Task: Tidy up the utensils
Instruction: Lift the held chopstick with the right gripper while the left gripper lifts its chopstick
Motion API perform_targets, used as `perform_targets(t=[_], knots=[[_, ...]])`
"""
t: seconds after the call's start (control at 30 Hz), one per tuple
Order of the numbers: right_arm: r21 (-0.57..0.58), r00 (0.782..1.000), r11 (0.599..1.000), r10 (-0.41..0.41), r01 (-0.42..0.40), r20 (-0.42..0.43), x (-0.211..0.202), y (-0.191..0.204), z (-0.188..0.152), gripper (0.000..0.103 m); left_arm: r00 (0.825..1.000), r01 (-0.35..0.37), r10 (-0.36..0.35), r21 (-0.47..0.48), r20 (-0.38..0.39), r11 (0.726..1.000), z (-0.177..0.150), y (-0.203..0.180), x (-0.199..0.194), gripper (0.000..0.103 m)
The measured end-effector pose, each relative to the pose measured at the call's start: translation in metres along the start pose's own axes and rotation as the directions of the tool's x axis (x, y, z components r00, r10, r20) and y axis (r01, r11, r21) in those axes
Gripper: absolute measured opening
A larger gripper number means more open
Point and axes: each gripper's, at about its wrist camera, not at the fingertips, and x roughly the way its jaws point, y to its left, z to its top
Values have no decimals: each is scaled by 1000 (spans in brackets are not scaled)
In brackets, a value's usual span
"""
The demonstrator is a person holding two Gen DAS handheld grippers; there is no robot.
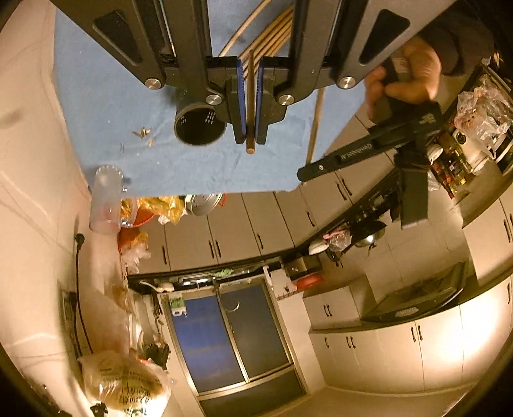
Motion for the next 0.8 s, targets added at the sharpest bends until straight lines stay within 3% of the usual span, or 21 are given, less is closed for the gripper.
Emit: perform_targets(t=[0.37,0.7,0.8], knots=[[23,993,999,-30,28,116,-26,-14,39,6,997,26,-29,34,65,999,27,-22,29,7],[102,974,989,84,-107,213,-60,-31,44,6,1000,-11,9,79,26,997,27,-28,63,7],[98,972,992,53,-78,229,-67,-34,41,6,1000,-22,21,70,20,997,25,-26,69,7]])
